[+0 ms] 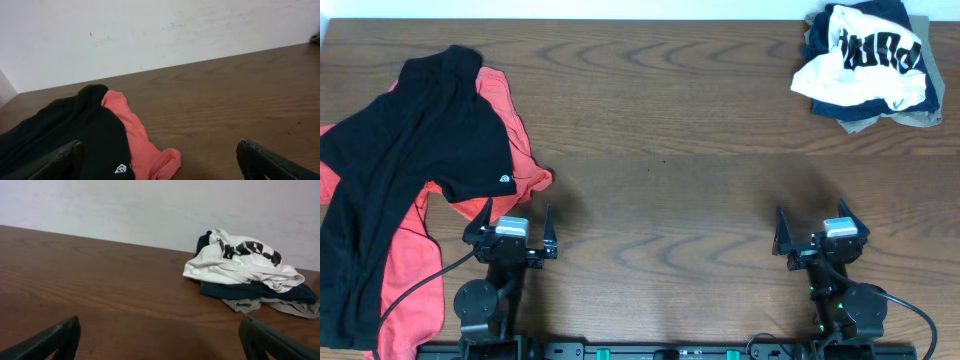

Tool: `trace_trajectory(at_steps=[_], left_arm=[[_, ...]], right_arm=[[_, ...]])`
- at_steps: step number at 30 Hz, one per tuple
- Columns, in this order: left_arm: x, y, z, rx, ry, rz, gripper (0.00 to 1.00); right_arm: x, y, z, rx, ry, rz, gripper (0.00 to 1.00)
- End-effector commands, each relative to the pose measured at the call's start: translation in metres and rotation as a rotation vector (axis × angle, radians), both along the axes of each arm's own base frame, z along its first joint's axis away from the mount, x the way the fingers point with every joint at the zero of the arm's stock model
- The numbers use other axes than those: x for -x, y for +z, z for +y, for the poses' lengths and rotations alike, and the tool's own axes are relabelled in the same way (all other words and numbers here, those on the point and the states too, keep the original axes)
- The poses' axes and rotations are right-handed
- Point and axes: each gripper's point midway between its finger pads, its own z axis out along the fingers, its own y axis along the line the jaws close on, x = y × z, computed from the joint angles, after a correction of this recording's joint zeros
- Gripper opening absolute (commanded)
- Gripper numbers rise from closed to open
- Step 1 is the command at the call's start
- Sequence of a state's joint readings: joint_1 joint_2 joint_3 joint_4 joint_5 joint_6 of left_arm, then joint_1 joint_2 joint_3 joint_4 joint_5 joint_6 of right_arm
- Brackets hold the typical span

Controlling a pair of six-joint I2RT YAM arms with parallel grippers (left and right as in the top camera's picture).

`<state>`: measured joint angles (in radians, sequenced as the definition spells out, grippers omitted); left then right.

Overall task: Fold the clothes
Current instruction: 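Move the left gripper toward the black t-shirt on the left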

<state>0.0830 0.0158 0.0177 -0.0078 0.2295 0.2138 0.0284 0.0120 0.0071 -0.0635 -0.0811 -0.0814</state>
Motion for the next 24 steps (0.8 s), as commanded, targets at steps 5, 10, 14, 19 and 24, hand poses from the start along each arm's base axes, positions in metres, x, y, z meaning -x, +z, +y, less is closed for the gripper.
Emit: trace_trajectory(at_steps=[5, 10, 14, 19, 24], left_arm=[[0.001, -0.008, -0.002, 0.017, -0.008, 0.031, 0.98], [0.002, 0.010, -0.002, 0.015, -0.008, 0.009, 0.98], [0.000, 0.031, -0.002, 0.017, -0.008, 0.030, 0.98], [-0.016, 0.062, -0.001, 0.022, -0.007, 0.099, 0.98], [-0.042, 0.088, 0.002, 0.033, -0.006, 0.221, 0.97]], right_arm=[[0.000, -0.001, 0.001, 0.009, 0.007, 0.001, 0.99], [0.000, -0.001, 0.001, -0.019, 0.000, 0.003, 0.99], [0.000, 0.000, 0.001, -0.044, -0.001, 0.003, 0.99], [0.001, 0.010, 0.002, -0.066, 0.003, -0.015, 0.99], [0.006, 0.049, 0.001, -0.068, 0.004, -0.075, 0.99]])
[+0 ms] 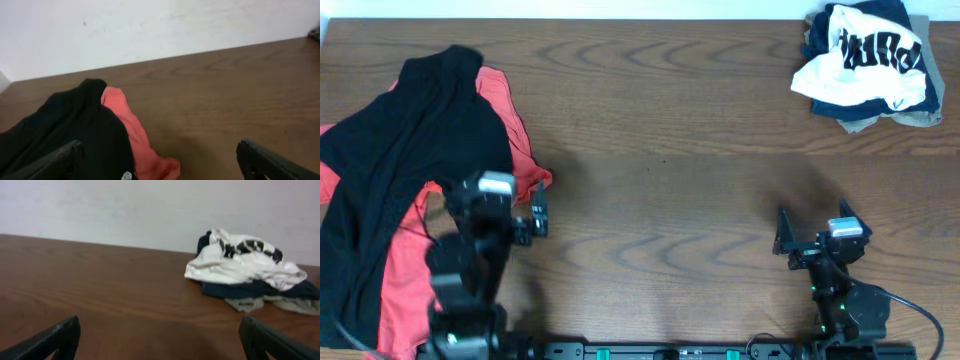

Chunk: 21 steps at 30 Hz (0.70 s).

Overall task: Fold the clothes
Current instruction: 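Move the left gripper toward the black t-shirt on the left, then lower the left gripper and pinch the black t-shirt hem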

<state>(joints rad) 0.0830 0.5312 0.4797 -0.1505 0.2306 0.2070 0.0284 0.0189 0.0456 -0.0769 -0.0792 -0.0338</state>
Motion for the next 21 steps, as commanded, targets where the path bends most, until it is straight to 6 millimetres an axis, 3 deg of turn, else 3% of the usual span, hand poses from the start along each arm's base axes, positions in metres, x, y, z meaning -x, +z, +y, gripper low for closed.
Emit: trace_trajectory(at_steps=[1, 7, 13, 17, 21], left_arm=[[-0.017, 0.024, 0.000, 0.012, -0.006, 0.055, 0.98], [-0.049, 0.058, 0.002, 0.058, 0.008, 0.208, 0.97], [-0.072, 0.086, 0.001, 0.115, 0.010, 0.336, 0.98], [-0.085, 0.075, -0.003, 0.133, -0.014, 0.400, 0.98], [-0.097, 0.053, -0.002, 0.137, -0.008, 0.466, 0.98]], right_arm=[[0.005, 0.044, 0.002, -0.020, 0.008, -0.063, 0.99], [-0.007, 0.079, 0.002, -0.017, 0.010, 0.052, 0.99], [-0.045, 0.113, 0.012, -0.019, 0.054, 0.277, 0.99], [-0.076, 0.115, 0.016, -0.023, 0.069, 0.456, 0.99], [-0.111, 0.100, 0.018, -0.026, 0.074, 0.579, 0.99]])
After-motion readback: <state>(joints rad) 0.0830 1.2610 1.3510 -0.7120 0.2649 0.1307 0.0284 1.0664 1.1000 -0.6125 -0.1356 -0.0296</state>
